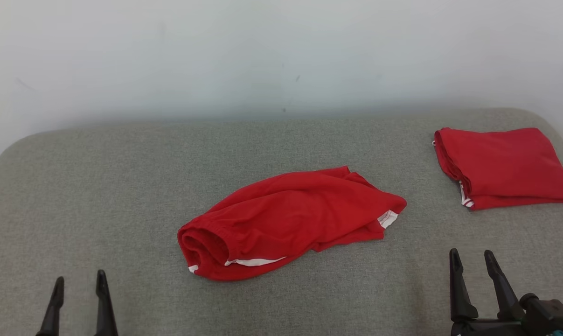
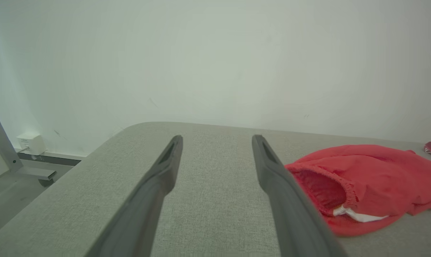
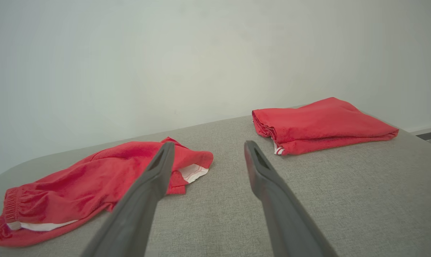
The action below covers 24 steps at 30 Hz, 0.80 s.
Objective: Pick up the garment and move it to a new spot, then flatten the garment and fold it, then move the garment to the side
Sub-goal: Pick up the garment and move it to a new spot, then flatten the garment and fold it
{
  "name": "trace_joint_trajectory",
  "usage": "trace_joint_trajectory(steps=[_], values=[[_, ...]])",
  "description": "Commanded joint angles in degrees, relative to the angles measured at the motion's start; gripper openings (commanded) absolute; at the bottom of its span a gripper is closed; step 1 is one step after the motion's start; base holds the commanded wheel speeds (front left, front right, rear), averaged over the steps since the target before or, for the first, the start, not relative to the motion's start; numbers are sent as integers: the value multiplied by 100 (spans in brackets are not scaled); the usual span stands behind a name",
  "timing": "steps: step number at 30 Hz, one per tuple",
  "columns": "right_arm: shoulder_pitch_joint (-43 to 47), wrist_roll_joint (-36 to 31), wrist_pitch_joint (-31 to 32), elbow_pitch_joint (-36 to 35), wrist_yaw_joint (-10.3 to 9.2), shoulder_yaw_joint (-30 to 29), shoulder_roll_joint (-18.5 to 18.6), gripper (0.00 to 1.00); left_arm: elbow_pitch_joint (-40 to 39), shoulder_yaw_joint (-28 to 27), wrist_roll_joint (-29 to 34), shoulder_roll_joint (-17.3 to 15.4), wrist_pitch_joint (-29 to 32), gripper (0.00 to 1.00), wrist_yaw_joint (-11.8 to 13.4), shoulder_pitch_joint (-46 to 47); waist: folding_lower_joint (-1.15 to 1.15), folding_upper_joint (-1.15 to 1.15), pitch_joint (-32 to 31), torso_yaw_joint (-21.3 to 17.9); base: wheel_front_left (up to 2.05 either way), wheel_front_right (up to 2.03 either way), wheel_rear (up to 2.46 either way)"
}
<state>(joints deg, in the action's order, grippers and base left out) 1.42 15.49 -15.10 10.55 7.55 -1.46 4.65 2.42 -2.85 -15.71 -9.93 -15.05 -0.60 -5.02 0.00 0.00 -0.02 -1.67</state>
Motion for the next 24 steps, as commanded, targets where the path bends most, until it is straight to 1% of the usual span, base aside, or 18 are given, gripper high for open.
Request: trace_joint_trajectory(steps=[1, 6, 10, 21, 24], values=[[19, 27, -5, -39, -15, 47, -16, 100, 39, -20, 115, 90, -16, 100, -45, -1, 0, 0, 19, -15, 0, 0, 0], [-45, -16, -5, -104, -15, 207, -37, 100, 148, -81, 244, 281, -16, 100, -192, 124, 0, 0, 98, -50, 0, 0, 0], [-67, -22, -5, -80, -15, 275, -50, 100, 195, -140, 369, 363, -16, 100, -274, 178, 0, 0, 133, -62, 0, 0, 0], [-68, -19, -5, -58, -15, 250, -69, 100, 218, -335, 551, 464, -16, 100, -427, 207, 0, 0, 165, -75, 0, 0, 0], [-77, -13, -5, -44, -15, 260, -75, 100, 260, -291, 565, 490, -16, 100, -493, 288, 0, 0, 190, -85, 0, 0, 0]])
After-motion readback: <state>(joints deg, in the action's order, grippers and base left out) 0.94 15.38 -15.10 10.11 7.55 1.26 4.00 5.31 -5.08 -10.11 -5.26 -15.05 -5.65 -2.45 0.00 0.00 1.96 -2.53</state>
